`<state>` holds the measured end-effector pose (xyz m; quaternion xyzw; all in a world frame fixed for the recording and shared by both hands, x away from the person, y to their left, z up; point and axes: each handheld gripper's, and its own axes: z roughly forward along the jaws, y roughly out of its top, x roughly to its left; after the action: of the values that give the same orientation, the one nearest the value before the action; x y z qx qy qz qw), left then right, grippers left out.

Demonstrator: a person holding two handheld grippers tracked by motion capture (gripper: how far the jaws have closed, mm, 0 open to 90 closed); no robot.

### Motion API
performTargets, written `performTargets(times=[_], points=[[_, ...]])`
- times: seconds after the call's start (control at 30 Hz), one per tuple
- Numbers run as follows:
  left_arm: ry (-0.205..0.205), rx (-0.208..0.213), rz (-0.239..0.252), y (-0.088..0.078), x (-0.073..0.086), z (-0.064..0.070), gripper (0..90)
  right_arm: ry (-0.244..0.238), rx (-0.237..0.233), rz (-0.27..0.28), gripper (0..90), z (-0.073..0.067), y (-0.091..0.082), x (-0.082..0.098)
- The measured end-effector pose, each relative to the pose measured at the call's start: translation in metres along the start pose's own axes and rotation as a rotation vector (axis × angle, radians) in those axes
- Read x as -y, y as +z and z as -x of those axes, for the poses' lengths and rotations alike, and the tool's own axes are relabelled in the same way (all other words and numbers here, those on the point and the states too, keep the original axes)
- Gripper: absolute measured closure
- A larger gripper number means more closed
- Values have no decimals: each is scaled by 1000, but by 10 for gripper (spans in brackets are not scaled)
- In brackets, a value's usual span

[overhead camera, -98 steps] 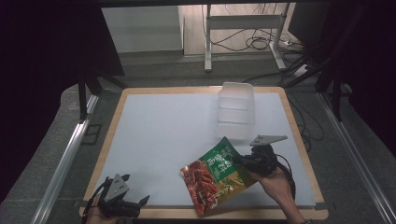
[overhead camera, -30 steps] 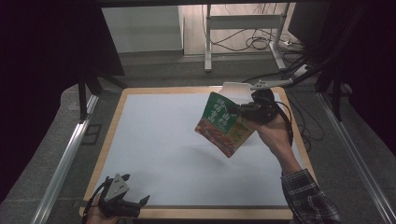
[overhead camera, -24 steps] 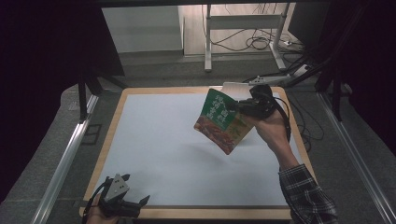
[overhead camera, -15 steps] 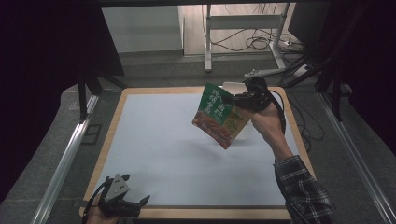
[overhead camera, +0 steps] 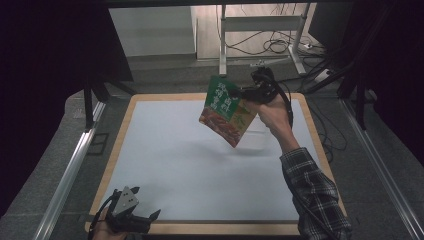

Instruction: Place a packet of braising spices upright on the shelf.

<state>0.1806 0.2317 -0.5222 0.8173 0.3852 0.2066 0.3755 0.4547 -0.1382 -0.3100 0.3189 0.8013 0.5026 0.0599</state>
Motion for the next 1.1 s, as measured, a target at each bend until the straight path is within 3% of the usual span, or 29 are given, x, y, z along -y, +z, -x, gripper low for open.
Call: performTargets(times=[0.33, 0.4, 0.83, 1.1], points=[[-7, 1, 5, 0, 0, 0, 0, -19, 16, 22, 891, 14, 20, -28], [-10, 3, 7, 0, 0, -1, 0, -22, 29, 32, 892, 22, 24, -34], [-10, 7, 6, 0, 1, -2, 0, -29, 104, 70, 892, 58, 23, -53], [-10, 9, 6, 0, 1, -1, 0, -38, 138, 75, 892, 79, 18, -53]])
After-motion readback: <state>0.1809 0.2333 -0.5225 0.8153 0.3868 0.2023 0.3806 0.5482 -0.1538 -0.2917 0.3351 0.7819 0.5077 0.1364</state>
